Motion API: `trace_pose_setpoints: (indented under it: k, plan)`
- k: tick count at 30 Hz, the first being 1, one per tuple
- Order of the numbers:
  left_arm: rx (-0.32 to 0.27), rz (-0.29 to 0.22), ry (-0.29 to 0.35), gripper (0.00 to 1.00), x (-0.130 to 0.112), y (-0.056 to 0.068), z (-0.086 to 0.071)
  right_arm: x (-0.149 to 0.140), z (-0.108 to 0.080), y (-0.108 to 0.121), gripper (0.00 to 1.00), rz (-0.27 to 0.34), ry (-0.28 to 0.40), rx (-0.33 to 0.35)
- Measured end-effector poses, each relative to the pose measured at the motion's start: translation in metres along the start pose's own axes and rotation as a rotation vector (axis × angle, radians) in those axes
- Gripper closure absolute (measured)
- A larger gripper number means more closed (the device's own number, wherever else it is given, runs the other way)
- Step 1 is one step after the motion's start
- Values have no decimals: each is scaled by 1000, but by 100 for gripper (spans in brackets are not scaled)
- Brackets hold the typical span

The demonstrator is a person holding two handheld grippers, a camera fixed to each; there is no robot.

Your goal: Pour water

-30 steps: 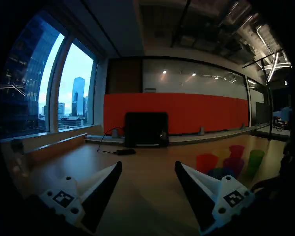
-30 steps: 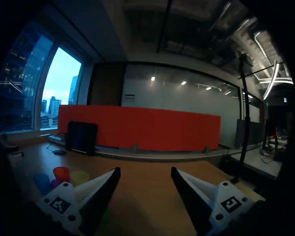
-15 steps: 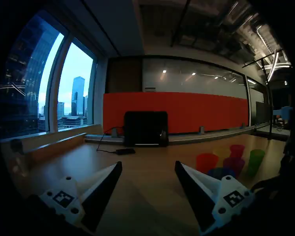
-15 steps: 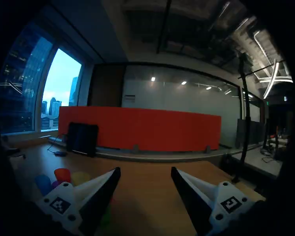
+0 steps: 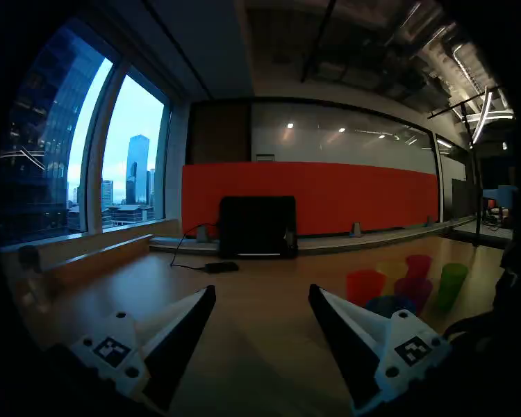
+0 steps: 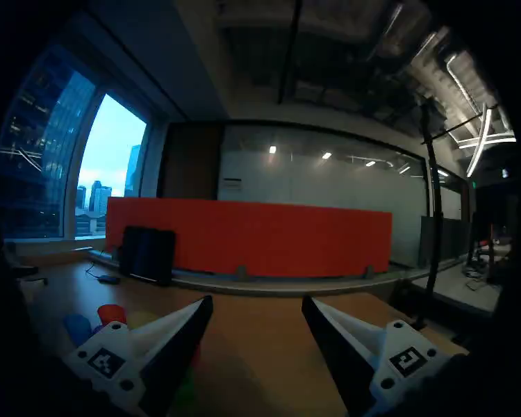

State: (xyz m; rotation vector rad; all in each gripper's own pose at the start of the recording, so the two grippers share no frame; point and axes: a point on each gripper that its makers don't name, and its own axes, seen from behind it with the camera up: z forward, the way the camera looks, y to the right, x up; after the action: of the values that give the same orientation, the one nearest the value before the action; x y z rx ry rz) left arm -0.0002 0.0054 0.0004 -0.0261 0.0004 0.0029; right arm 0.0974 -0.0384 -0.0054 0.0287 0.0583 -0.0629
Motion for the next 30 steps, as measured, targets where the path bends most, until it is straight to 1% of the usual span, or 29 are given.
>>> trace_pose_setpoints:
  k: [8,18,24,30]
  plan:
    - [0,0,0,0,0,0,1,0,1,3,1,-11,42,17]
    - [0,0,0,0,0,0,0,-18,1,6,1,21,55,32]
    - [0,0,0,0,0,0,0,-34,3,16,1,55,42,20]
    - [0,1,0,0,0,1,0,-46,2,25,1,69,29,6]
